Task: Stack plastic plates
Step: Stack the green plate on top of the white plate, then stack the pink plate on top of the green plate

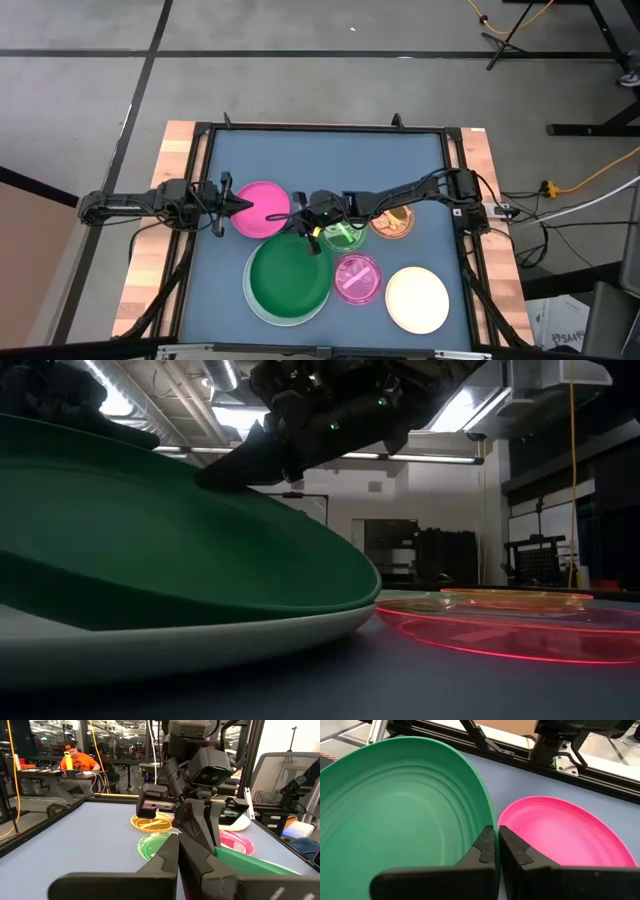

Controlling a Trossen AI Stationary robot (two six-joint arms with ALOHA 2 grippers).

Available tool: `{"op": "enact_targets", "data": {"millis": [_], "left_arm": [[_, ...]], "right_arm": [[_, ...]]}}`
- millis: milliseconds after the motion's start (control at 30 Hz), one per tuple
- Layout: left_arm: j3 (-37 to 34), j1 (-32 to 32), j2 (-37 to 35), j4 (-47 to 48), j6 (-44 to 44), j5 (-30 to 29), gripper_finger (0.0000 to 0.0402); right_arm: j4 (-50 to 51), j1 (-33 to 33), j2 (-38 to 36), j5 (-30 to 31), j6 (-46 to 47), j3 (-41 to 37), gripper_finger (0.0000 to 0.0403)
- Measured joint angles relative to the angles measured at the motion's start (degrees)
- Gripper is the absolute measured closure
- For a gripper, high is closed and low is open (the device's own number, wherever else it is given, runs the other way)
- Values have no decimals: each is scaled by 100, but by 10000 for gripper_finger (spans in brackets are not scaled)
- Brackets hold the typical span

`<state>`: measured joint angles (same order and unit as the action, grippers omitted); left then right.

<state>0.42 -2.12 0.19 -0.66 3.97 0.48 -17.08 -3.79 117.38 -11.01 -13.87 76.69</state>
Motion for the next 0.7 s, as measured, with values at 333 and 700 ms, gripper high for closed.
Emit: {"op": "enact_targets", "data": {"millis": [333,700], "left_arm": [[1,0,0,0,-1,1,401],[1,1,0,-1,-3,1,401]], "right_arm": [[4,-85,0,201,2,0,398],[9,-85,0,373,0,0,323]]}}
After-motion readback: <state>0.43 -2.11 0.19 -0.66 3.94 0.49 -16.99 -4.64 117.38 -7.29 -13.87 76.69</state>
